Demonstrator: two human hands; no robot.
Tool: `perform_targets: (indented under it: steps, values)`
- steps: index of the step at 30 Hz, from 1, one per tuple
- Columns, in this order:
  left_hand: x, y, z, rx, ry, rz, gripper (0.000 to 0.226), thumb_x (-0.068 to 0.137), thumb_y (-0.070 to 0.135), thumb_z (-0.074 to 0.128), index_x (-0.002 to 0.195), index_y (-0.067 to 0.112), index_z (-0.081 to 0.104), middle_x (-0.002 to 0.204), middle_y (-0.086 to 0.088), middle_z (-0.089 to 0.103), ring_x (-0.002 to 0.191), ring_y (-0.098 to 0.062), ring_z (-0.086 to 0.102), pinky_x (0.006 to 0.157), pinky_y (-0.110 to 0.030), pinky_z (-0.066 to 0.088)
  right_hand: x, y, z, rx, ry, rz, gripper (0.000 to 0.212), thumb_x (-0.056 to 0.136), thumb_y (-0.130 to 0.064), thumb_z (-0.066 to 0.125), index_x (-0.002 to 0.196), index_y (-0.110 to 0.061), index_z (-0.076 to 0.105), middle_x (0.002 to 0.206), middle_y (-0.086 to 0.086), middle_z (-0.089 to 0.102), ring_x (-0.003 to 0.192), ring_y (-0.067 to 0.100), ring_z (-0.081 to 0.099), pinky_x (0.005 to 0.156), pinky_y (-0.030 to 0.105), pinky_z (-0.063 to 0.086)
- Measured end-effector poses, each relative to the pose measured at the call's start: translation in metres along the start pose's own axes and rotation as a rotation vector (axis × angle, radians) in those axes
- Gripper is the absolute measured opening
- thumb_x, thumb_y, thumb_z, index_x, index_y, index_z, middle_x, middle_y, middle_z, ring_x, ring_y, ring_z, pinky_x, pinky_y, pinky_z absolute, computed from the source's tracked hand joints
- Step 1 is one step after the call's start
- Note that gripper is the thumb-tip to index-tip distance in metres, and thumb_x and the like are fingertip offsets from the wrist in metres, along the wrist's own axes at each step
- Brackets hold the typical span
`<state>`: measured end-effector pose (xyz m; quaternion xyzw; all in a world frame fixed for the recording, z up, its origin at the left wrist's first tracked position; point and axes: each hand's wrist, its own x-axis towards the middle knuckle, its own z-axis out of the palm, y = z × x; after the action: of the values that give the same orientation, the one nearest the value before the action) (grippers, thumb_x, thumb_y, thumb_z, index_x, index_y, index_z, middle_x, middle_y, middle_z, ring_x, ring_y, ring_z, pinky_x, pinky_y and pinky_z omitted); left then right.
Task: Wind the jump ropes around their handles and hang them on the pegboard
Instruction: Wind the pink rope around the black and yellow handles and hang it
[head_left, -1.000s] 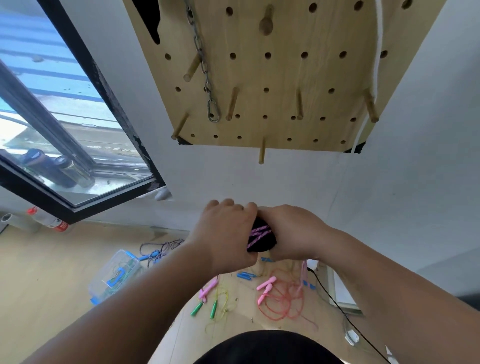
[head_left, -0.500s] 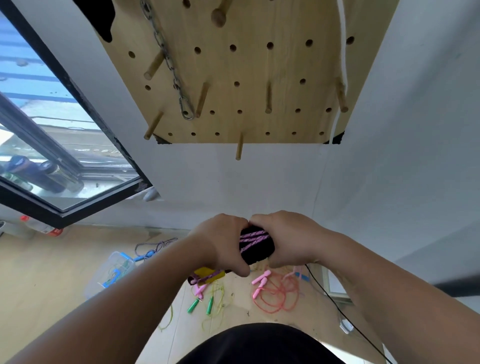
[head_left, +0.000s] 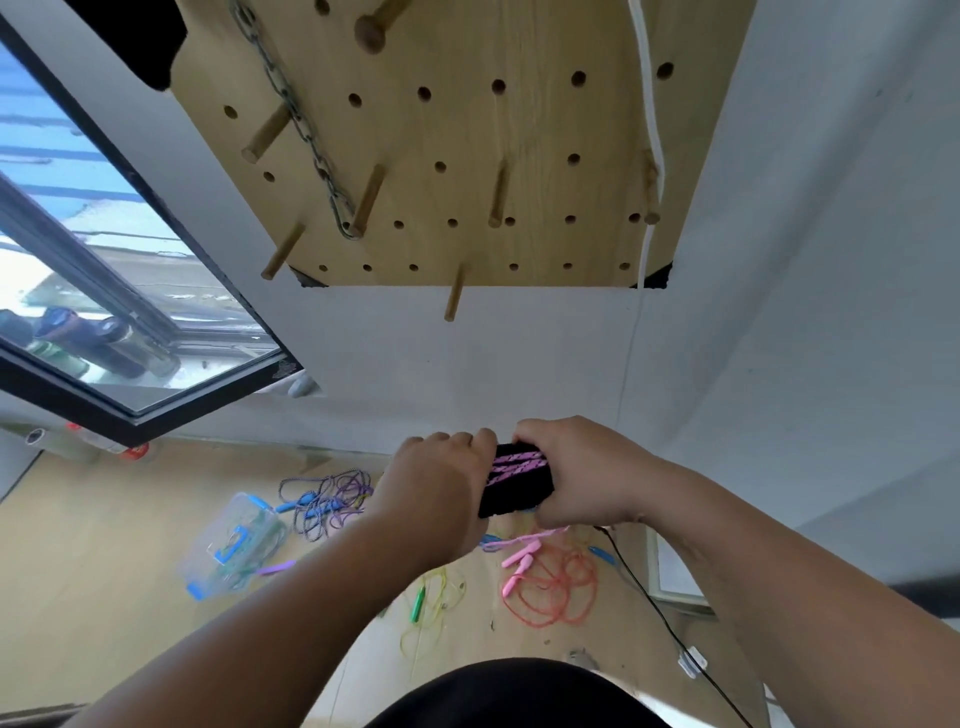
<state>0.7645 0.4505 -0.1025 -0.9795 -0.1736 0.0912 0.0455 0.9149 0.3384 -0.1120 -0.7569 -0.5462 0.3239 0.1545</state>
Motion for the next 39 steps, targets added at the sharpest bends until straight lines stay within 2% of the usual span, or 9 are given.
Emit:
perform_targets:
  steps: [5,8,11,14,23,26,29,35,39]
  values:
    - [0.006,0.004,-0.004,-0.094,-0.144,-0.097,0.04,0.082,0.033,0.066,0.112,0.023,0.042,0.082,0.009,0.05,0.069,-0.015,0.049,0.06,-0.03,0.041,-0.006,0.014,0.004,-0.126,0.112,-0.035,0.081,0.069,-0.052,0.076,0.138,-0.04,0.036,0.096,-0.014,0.064,0.084,0.012,0.061,0.069,0.031,0.051]
    - [0.007,0.002,0.0,-0.169,-0.214,-0.171,0.039,0.078,0.031,0.069,0.104,0.022,0.04,0.074,0.007,0.05,0.061,-0.01,0.046,0.051,-0.029,0.039,-0.013,0.014,-0.003,-0.245,0.168,-0.002,0.088,0.076,-0.082,0.055,0.149,-0.041,0.027,0.09,-0.018,0.06,0.086,0.012,0.059,0.066,0.027,0.042]
    - [0.004,-0.002,0.005,-0.2,-0.239,-0.2,0.04,0.075,0.034,0.07,0.101,0.024,0.041,0.073,0.007,0.052,0.06,-0.009,0.049,0.048,-0.026,0.036,-0.018,0.017,-0.004,-0.266,0.221,0.005,0.048,0.096,-0.069,0.033,0.117,-0.034,0.058,0.095,-0.008,0.067,0.09,0.016,0.061,0.073,0.032,0.045]
    - [0.003,-0.006,0.007,-0.215,-0.227,-0.191,0.04,0.074,0.034,0.07,0.102,0.024,0.043,0.074,0.006,0.053,0.06,-0.01,0.05,0.046,-0.025,0.036,-0.023,0.017,0.001,-0.255,0.255,-0.004,0.042,0.102,-0.056,0.029,0.088,-0.025,0.053,0.075,-0.005,0.053,0.071,0.015,0.052,0.064,0.033,0.038]
    - [0.017,-0.021,0.018,-0.479,-0.283,-0.152,0.042,0.064,0.031,0.075,0.093,0.025,0.046,0.08,0.003,0.06,0.071,-0.017,0.058,0.059,-0.034,0.054,-0.028,0.012,0.02,-0.032,0.378,0.04,0.035,0.104,-0.043,0.037,0.083,-0.018,0.045,0.064,-0.007,0.042,0.06,0.008,0.041,0.057,0.023,0.03]
    - [0.024,-0.022,0.018,-0.667,-0.319,-0.168,0.037,0.061,0.022,0.078,0.081,0.026,0.047,0.073,0.005,0.057,0.062,-0.013,0.053,0.049,-0.022,0.041,-0.028,0.015,0.02,0.025,0.404,0.037,0.034,0.105,-0.039,0.041,0.081,-0.016,0.046,0.062,-0.007,0.04,0.059,0.009,0.04,0.058,0.027,0.03]
    - [0.029,-0.025,0.019,-0.789,-0.309,-0.234,0.036,0.047,0.028,0.069,0.076,0.022,0.049,0.066,0.005,0.053,0.054,-0.012,0.047,0.041,-0.019,0.032,-0.027,0.018,0.023,0.035,0.405,0.032,0.033,0.105,-0.038,0.042,0.08,-0.017,0.046,0.061,-0.006,0.041,0.059,0.011,0.041,0.056,0.026,0.029]
    - [0.025,-0.03,0.007,-0.705,-0.254,-0.117,0.035,0.062,0.021,0.075,0.076,0.024,0.043,0.068,0.004,0.052,0.058,-0.013,0.047,0.047,-0.024,0.032,-0.025,0.03,0.029,-0.1,0.349,-0.017,0.018,0.105,-0.036,0.042,0.097,-0.022,0.051,0.069,-0.011,0.044,0.066,0.014,0.043,0.061,0.033,0.034]
    - [0.016,-0.035,-0.014,-0.624,-0.25,0.034,0.041,0.066,0.019,0.079,0.082,0.03,0.042,0.074,0.006,0.056,0.063,-0.013,0.053,0.052,-0.024,0.039,-0.026,0.044,0.026,-0.242,0.238,-0.023,0.009,0.098,-0.026,0.051,0.092,-0.024,0.044,0.071,-0.012,0.042,0.069,0.018,0.044,0.059,0.035,0.034]
